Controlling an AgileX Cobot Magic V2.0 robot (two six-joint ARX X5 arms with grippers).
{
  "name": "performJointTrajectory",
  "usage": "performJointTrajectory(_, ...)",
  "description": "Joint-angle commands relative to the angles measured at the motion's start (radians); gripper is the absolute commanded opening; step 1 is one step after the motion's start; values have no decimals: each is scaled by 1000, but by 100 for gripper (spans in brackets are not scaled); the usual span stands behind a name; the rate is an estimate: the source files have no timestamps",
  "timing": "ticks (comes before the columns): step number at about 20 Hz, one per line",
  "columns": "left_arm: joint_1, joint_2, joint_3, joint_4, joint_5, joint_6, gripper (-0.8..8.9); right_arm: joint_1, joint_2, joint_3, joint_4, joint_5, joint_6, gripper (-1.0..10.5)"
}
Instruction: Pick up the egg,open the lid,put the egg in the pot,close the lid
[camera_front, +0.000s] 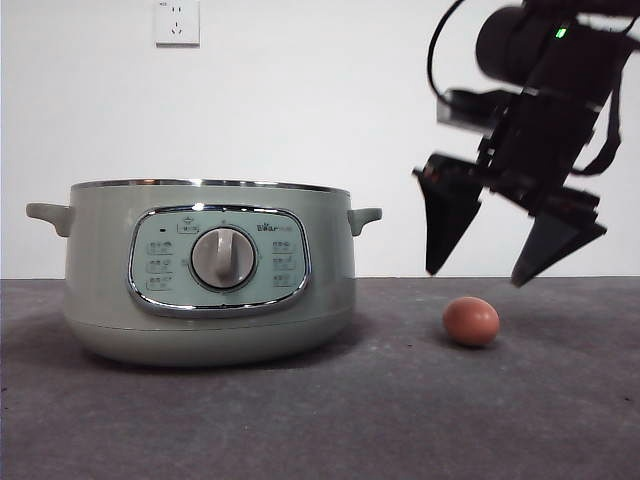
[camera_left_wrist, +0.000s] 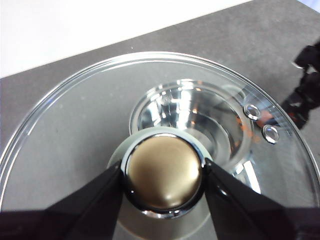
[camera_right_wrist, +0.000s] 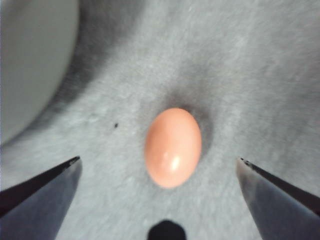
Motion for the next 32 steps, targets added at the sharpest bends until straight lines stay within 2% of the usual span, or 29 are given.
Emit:
performJointTrajectory(1,6,-46,14,-10,8,0,-8,8,42,5,23,35,7,594)
performJointTrajectory(4,6,-100,14,-50,8,-24,-8,7,79,5,50,51,7,593)
performJointTrajectory(7,6,-142,14,-73,8,-43,-8,8,105,5,81,51,8,495)
performJointTrajectory(11,6,-167,14,-90,5,-54,-8,13,142,5,96,52,9,493)
performJointTrajectory(12,6,-170,14,-97,5,-55,-8,13,145,5,104,56,17,440)
performJointTrajectory(14,6,-171,14,-106,5,-55,-8,13,145,5,113,56,34,254)
performJointTrajectory(19,6,-170,14,-106,5,-55,-8,14,145,5,109,26,34,-19)
performJointTrajectory(23,6,-170,14,-106,5,-55,-8,14,134,5,104,23,48,-12)
performJointTrajectory(27,6,-170,14,-106,5,-51,-8,14,21,17,81,24,56,-12)
performJointTrajectory(32,6,-170,14,-106,5,-51,-8,70,-97,172,49,21,57,-12)
